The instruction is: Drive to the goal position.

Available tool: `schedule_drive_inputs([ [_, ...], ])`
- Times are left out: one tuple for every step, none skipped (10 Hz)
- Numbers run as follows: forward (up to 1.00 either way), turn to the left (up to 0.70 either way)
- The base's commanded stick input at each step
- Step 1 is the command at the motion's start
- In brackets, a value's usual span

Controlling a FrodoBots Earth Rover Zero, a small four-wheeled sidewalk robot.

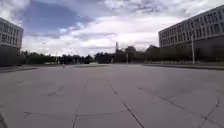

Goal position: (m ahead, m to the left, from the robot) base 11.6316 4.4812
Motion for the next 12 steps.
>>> schedule_drive_inputs([
  [0.7, 0.0],
  [0.7, 0.0],
  [0.7, 0.0],
  [0.7, 0.0],
  [0.7, 0.0],
  [0.7, 0.0],
  [0.7, 0.0],
  [0.7, 0.0],
  [0.7, 0.0],
  [0.7, 0.0],
  [0.7, 0.0],
  [0.7, 0.0],
])
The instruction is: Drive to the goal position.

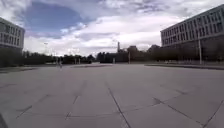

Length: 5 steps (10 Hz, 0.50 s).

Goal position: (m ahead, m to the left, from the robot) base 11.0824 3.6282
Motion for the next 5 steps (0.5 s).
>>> schedule_drive_inputs([
  [0.7, 0.0],
  [0.7, 0.0],
  [0.7, 0.0],
  [0.7, 0.0],
  [0.7, 0.0],
])
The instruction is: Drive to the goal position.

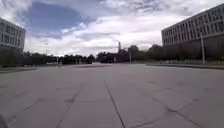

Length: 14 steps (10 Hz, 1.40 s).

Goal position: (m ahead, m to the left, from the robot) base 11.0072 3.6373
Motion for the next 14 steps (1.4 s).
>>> schedule_drive_inputs([
  [0.7, 0.0],
  [0.7, 0.0],
  [0.7, 0.0],
  [0.7, 0.0],
  [0.7, 0.0],
  [0.7, 0.0],
  [0.7, 0.0],
  [0.7, 0.0],
  [0.7, 0.0],
  [0.7, 0.0],
  [0.7, 0.0],
  [0.7, 0.0],
  [0.7, 0.0],
  [0.7, 0.0],
])
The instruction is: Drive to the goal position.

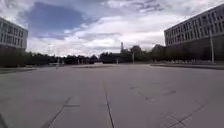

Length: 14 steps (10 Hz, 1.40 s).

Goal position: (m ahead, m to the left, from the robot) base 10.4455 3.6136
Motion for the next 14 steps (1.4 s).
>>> schedule_drive_inputs([
  [0.7, 0.0],
  [0.7, 0.0],
  [0.7, 0.0],
  [0.7, 0.0],
  [0.7, 0.0],
  [0.7, 0.0],
  [0.7, 0.0],
  [0.7, 0.0],
  [0.7, 0.0],
  [0.7, 0.0],
  [0.7, 0.0],
  [0.7, 0.0],
  [0.7, 0.0],
  [0.7, 0.0],
])
